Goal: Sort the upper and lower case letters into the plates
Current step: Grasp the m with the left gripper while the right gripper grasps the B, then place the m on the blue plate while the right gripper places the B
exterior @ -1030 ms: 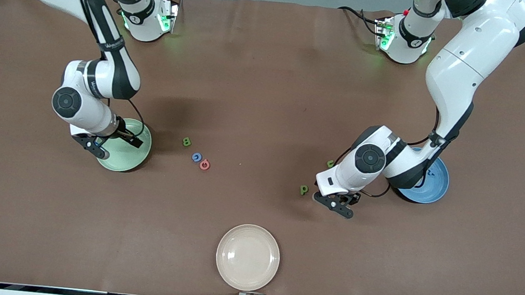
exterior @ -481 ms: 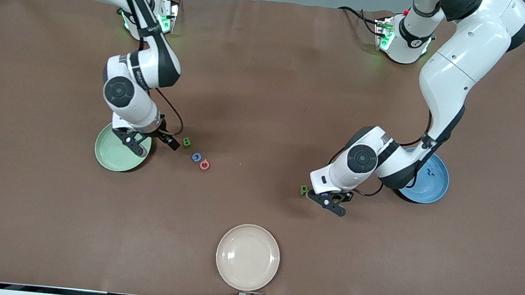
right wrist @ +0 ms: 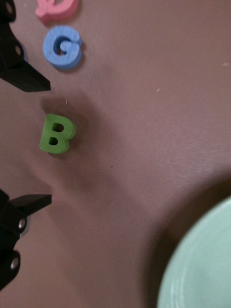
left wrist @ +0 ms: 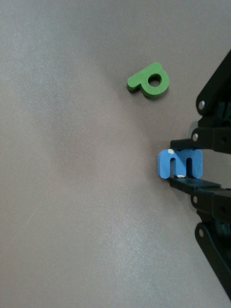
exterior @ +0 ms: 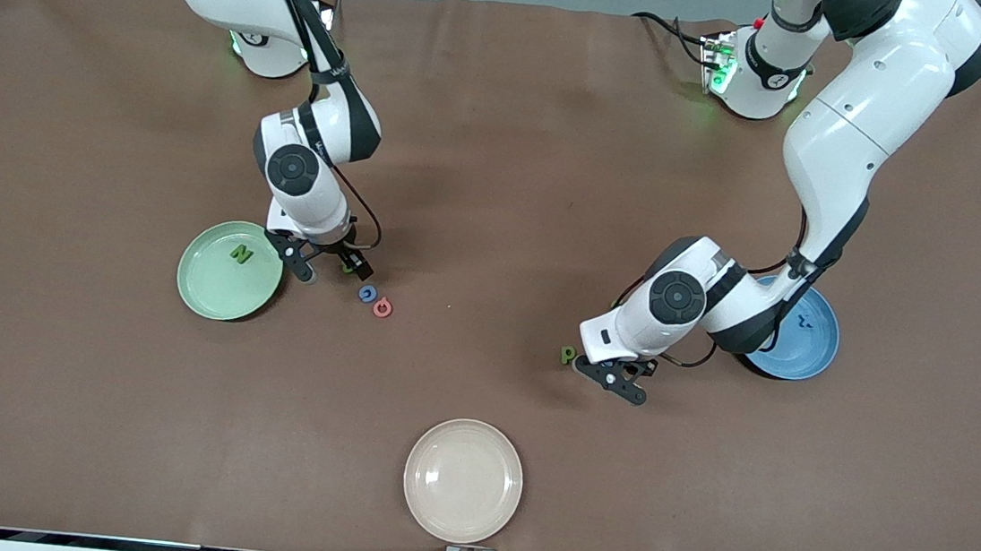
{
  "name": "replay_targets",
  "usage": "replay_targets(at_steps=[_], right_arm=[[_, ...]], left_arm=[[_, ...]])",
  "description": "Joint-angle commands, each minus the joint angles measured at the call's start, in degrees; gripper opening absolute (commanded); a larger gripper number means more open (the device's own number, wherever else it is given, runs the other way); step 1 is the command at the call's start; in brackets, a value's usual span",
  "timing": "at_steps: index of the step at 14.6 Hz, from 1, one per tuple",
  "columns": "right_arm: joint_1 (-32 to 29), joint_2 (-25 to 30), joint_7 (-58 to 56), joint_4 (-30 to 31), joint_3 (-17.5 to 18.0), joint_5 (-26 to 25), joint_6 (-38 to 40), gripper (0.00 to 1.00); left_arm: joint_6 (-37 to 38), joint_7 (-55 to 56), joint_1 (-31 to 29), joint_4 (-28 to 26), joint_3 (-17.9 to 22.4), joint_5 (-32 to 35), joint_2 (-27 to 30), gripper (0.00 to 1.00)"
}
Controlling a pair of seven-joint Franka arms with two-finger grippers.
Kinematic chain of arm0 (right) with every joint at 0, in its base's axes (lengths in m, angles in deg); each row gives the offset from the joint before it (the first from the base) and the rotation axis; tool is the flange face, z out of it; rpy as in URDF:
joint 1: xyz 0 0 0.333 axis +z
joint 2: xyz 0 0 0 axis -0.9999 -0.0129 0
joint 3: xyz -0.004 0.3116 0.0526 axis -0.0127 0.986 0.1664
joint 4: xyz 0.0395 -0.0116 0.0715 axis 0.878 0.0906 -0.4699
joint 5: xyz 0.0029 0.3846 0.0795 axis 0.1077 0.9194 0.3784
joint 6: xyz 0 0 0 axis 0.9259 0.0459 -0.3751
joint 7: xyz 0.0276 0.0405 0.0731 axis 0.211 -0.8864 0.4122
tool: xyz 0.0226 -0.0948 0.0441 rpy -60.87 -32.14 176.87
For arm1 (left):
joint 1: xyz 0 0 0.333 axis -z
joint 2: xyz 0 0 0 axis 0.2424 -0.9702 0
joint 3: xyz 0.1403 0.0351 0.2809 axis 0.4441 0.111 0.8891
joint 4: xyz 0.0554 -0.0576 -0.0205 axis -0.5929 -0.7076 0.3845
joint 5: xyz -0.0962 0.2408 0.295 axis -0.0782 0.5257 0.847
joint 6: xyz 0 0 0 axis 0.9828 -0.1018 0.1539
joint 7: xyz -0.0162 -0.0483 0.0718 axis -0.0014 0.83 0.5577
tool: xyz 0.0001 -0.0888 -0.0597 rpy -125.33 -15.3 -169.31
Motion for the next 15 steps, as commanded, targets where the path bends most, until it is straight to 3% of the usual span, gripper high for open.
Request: replay_targets(at_steps=[1,6,10,15], right_arm=[[0.5,0.2,0.8,0.4,-0.5,0.5,-0.4,0.80],[0.5,0.2,0.8,0.4,-0.5,0.5,0.0,0.44],[0.3,0.2,0.8,0.4,-0.5,0.5,0.2,0.06],[-0.7,1.6,-0.9,-1.0,-1.0,0.0,3.4,0.00]], left_arm=[[0.6,-0.3,0.2,1.4,0.5,1.1,-0.3,0.12],[4.7,-0.6,-3.8,0.1,-0.4,1.3,4.2,0.12],[8.0,-2.9,-14.5,-7.0,-7.5,1.3,11.3,0.12],[7.6,-8.8,-32.5,-20.5,-17.0,1.5,19.2,0.12]])
